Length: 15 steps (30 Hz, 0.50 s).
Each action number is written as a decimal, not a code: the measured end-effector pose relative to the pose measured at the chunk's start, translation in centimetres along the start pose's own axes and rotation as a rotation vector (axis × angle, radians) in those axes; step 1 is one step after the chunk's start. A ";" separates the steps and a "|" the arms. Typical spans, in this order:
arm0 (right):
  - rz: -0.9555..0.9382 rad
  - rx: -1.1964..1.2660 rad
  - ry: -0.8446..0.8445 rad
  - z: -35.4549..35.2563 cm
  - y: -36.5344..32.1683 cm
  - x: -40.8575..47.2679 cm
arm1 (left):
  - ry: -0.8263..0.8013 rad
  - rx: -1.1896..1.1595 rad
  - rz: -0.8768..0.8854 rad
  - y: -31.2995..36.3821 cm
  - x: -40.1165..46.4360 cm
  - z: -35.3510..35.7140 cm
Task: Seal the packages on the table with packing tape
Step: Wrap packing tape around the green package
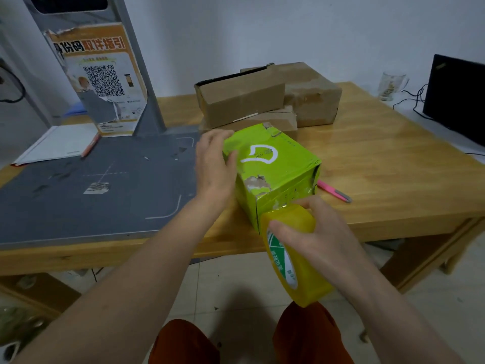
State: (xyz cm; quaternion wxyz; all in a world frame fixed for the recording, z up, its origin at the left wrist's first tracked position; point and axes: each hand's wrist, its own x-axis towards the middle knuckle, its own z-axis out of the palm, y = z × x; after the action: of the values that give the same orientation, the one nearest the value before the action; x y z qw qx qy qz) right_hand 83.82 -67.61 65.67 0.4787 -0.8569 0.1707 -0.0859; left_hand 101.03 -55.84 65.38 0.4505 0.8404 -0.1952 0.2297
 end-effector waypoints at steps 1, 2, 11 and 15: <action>0.000 0.003 0.006 0.0 0.1 0.1 | 0.015 0.006 0.196 -0.3 -0.8 -0.1; 0.001 0.004 0.012 0.0 0.2 0.2 | -0.025 0.002 0.357 -0.7 -1.8 -0.2; -0.106 -0.023 -0.055 -1.4 0.5 0.7 | -0.589 0.340 0.595 -1.0 -3.6 -2.4; -0.144 0.015 -0.076 -1.8 0.8 0.7 | -0.684 0.427 0.553 -0.7 -3.7 -2.8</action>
State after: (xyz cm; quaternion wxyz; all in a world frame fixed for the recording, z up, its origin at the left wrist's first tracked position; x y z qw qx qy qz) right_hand 83.78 -69.71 65.91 0.4839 -0.8660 0.0896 -0.0886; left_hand 97.81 -52.67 64.20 0.1004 0.8579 -0.4964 0.0863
